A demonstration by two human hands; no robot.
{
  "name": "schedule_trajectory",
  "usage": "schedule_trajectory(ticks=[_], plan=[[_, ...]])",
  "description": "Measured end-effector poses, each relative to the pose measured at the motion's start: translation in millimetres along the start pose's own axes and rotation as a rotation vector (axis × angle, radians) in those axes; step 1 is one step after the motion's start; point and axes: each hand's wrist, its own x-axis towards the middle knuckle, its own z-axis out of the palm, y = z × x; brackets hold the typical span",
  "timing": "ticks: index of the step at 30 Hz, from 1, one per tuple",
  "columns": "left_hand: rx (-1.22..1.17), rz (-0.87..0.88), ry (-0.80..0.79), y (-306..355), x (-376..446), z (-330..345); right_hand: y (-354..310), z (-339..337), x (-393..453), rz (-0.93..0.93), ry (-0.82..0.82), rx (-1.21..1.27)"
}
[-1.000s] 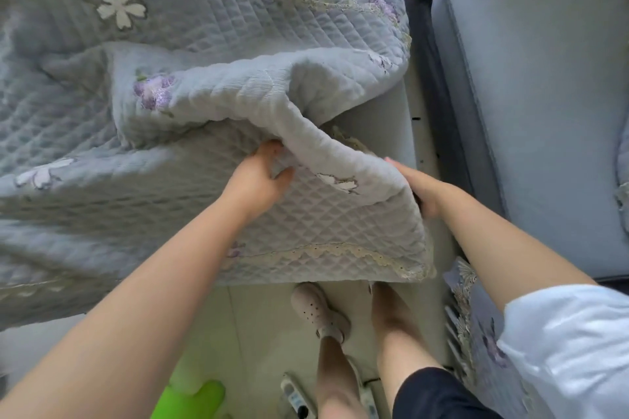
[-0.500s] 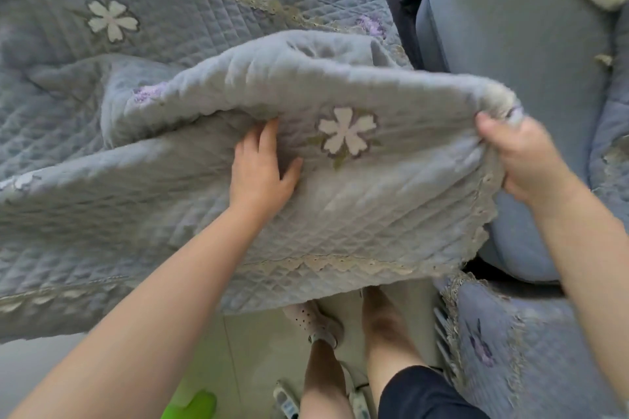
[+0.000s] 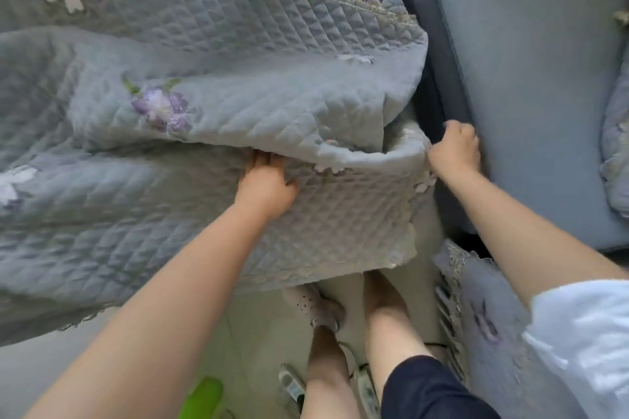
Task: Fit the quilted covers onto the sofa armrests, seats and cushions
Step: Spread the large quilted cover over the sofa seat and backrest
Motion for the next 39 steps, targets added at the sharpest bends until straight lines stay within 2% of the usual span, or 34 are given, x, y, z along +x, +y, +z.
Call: schedule_trajectory(ticks=[2, 6, 11, 17, 22, 25, 27, 31, 35, 38, 39], plan=[[-0.006, -0.034, -0.056, -5.4, -3.1, -3.3, -14.7, -2.3, -16.4, -0.106, 0.032, 0.105], [-0.004, -0.128, 0.046, -26.2, -15.7, -29.3, -48.0, -13.1, -53.6, -0.396, 0.067, 0.230], [-0.055, -0.208, 0.207, -80.0, -39.0, -71.7, -118.4, -21.6, -81.9, -0.708, 0.035, 0.111], [-0.037, -0.318, 0.271, -171.4, -71.5, -122.9, -213.9, -0.2, -104.5, -0.910, -0.123, -0.182], [-0.158, -0.417, 0.463, -263.0, -81.7, -157.0, -293.7, 19.5, -126.7, -0.998, -0.160, -0.369], [-0.211, -0.479, 0.596, -321.1, -79.7, -180.1, -352.7, 38.2, -143.2, -1.036, -0.158, -0.394], [-0.220, -0.505, 0.622, -359.6, -76.6, -192.6, -397.5, 55.5, -156.4, -1.066, -0.152, -0.419], [-0.260, -0.502, 0.432, -430.3, -56.2, -207.1, -488.4, 90.2, -180.7, -1.138, -0.115, -0.449], [-0.553, -0.396, 0.179, -477.6, -35.1, -208.4, -568.7, 117.4, -195.9, -1.160, -0.095, -0.440], [-0.652, -0.327, 0.100, -502.3, -18.3, -207.8, -622.5, 130.1, -196.2, -1.169, 0.039, -0.395], [-0.677, -0.305, 0.081, -506.6, -13.1, -205.2, -635.8, 130.5, -192.6, -1.152, 0.071, -0.458]])
